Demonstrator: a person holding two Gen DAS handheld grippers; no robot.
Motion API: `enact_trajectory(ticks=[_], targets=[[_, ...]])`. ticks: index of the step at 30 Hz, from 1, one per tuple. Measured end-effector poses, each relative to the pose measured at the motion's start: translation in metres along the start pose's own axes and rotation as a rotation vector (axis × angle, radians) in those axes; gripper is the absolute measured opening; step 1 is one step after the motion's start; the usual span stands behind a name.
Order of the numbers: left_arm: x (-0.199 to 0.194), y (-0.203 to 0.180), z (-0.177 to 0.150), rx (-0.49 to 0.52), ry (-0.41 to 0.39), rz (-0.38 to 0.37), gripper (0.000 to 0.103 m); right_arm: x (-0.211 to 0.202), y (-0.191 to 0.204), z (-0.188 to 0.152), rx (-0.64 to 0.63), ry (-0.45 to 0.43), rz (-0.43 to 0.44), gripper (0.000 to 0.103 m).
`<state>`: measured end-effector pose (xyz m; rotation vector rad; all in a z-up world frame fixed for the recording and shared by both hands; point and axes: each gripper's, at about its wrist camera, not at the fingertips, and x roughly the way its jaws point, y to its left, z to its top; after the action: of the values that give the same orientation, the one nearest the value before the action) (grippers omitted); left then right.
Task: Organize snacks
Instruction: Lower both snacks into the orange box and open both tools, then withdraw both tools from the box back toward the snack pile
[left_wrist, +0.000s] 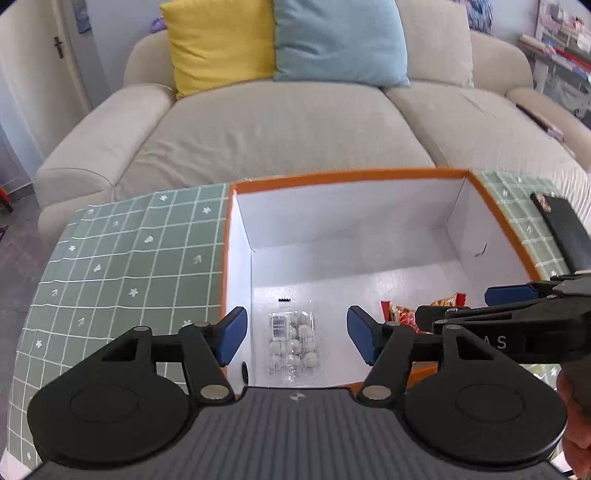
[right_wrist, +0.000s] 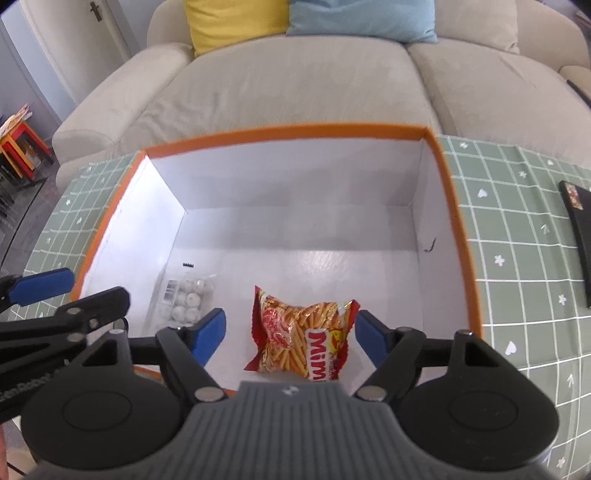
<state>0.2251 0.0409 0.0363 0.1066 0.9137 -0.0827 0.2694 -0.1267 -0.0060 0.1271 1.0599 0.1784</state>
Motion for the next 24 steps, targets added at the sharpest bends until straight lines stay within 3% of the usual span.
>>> enact_trajectory(ticks=[8,14,19,24], targets=[[-0.058,0.004,-0.016,-0.103,-0.135,-0.032,0.076,-0.059,-0.005,-0.024,0.047,-0.15,0.057,0.081],[-0.086,0.002,-0.039,-0.133,-0.189,-0.059,0.076,-0.096,-0.005,-0.058,0.036,-0.182,0.115,0.083],[-0.094,-0.002,-0.064,-0.14,-0.182,-0.07,0.076,-0.118,-0.005,-0.088,0.008,-0.182,0.142,0.085],[-0.092,-0.004,-0.089,-0.144,-0.112,-0.11,0.076,-0.124,-0.011,-0.118,0.015,-0.126,0.17,0.086]])
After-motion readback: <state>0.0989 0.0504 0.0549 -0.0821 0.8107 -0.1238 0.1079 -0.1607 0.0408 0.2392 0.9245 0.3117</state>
